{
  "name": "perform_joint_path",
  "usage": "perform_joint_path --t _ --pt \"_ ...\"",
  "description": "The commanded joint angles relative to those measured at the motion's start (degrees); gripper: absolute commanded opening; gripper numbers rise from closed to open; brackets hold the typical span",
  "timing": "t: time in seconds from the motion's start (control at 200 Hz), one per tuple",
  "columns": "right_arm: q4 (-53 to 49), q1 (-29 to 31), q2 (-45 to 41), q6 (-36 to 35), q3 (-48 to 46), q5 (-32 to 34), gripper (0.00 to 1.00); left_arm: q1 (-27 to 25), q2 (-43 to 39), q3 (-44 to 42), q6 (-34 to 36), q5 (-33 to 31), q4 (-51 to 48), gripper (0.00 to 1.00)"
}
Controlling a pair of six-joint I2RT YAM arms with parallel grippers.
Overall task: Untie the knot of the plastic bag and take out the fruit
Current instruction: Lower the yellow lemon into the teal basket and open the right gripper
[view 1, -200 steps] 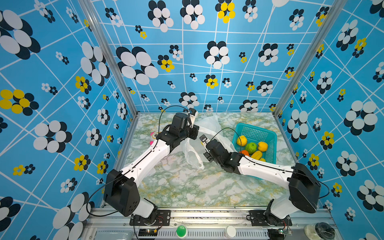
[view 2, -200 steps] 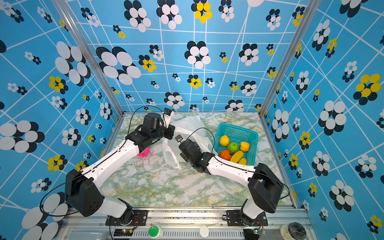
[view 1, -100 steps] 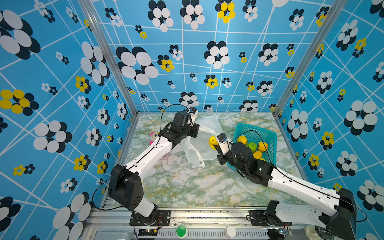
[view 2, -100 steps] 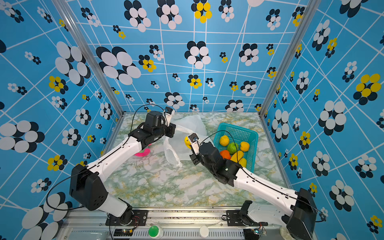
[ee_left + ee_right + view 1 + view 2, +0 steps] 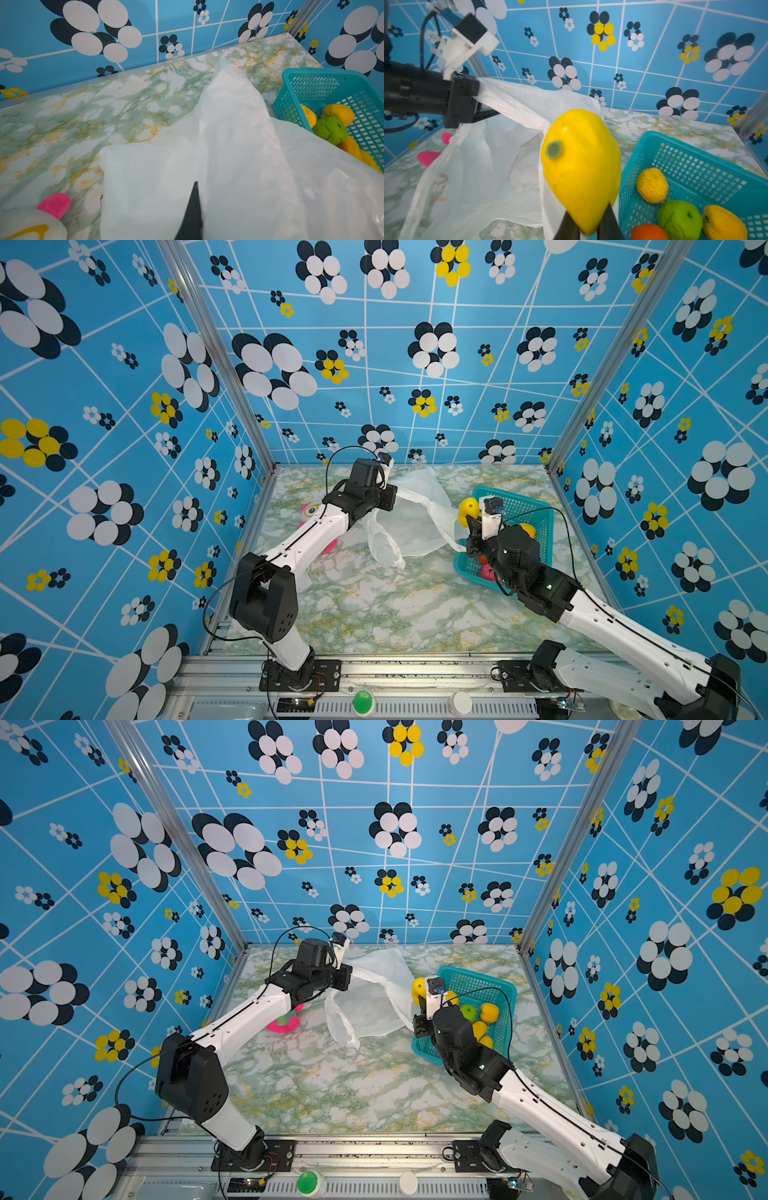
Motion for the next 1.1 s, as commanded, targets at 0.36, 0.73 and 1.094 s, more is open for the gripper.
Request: perform_joint_path --t 0.36,0.73,1.094 --pt "-18.02 -15.91 5.18 23.77 1.28 6.85 0.02 0.57 0.89 1.76 -0.61 -0.42 -0.59 0.0" --pt "-9.25 -18.2 11.79 27.9 -1.92 -13.09 0.02 0.62 0.54 1.41 -0.44 -0.29 -0.68 0.0" --pt "-3.57 -18.15 20.95 31.07 -1.42 -20.29 0.07 0.62 -0.73 0.46 -0.18 0.15 -0.33 0.0"
